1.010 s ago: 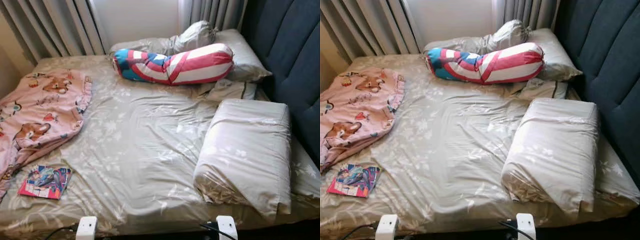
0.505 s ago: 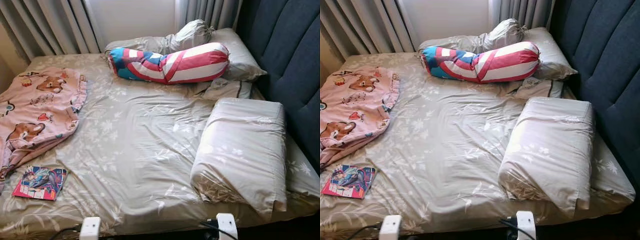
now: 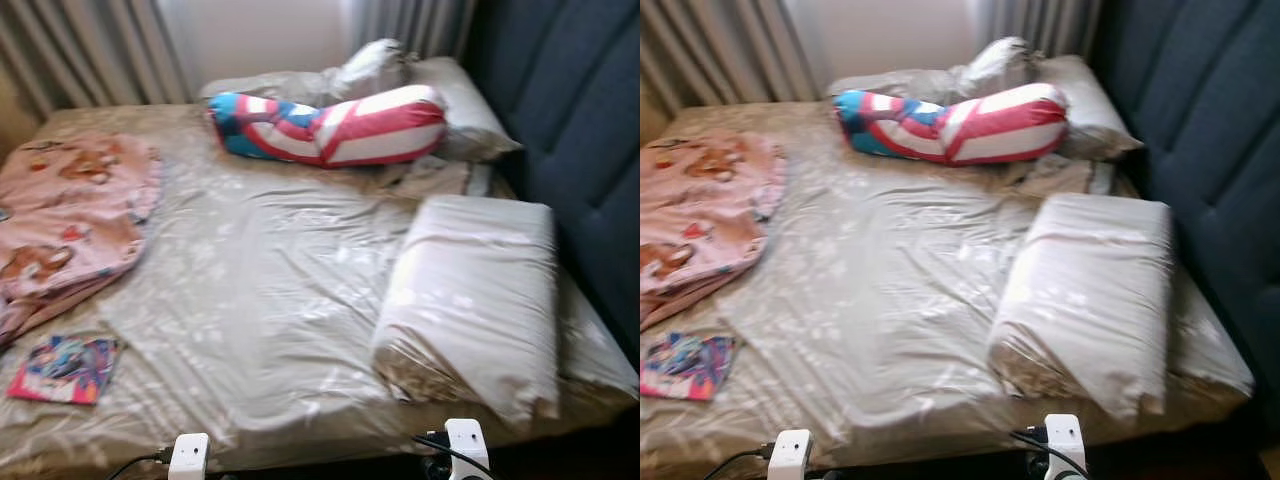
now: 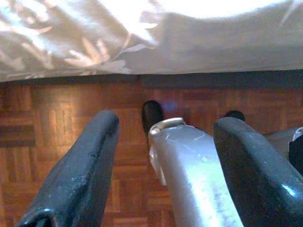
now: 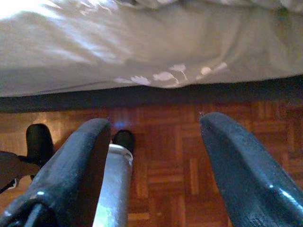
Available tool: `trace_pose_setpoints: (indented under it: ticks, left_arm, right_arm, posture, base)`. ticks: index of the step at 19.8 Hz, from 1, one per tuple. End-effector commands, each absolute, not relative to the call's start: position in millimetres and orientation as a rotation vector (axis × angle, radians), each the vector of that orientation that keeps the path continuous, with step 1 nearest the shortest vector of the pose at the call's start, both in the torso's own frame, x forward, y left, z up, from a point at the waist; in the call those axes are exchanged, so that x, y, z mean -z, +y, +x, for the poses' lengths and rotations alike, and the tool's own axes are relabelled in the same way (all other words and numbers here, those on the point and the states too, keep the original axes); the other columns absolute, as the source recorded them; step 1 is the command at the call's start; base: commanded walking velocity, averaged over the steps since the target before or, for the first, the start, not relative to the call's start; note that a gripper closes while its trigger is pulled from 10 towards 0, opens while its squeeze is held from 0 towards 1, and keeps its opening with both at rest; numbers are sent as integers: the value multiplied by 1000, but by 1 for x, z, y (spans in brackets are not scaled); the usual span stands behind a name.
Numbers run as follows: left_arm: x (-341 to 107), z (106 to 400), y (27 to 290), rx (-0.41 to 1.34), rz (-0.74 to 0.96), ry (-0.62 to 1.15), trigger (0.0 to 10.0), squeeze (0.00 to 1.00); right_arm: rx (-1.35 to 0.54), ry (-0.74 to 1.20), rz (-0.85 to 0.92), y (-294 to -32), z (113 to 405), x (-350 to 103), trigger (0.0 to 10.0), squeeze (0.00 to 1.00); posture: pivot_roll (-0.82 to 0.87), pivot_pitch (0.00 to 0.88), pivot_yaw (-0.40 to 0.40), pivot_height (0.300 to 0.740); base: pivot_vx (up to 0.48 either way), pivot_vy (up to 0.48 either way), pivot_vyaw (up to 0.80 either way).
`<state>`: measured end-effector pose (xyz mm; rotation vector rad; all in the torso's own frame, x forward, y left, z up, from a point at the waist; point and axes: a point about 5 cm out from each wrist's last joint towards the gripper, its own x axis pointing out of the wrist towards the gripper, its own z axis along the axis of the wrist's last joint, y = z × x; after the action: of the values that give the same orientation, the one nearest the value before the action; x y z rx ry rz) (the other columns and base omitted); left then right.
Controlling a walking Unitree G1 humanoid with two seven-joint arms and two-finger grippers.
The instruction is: Clean up the room
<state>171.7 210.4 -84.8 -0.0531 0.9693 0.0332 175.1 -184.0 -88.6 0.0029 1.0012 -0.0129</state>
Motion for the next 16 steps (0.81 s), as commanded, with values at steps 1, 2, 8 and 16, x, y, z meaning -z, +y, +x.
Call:
trace_pose_setpoints:
  ticks: [1,2,8,16]
  left_arm:
    - [86,168,214,-45,-50,973,10000,0]
    - [86,167,217,-47,-40,977,10000,0]
    - [83,169,222,-58,-21,963,10000,0]
    - [78,177,223,-21,23,897,10000,0]
  right_arm:
    - [18,1002,3,-188,172,89,10000,0]
    - [19,990,18,-188,172,89,10000,0]
    - [24,963,32,-181,180,86,10000,0]
    - [68,850,51,-186,199,75,10000,0]
  posture:
    - [-40,45,-28,740]
    - [-40,45,-25,740]
    - [-40,49,-15,740]
    - [-43,62,-17,740]
  base:
    - [0,-398,0]
    - [0,-398,0]
    - [0,-254,0]
    - [0,0,0]
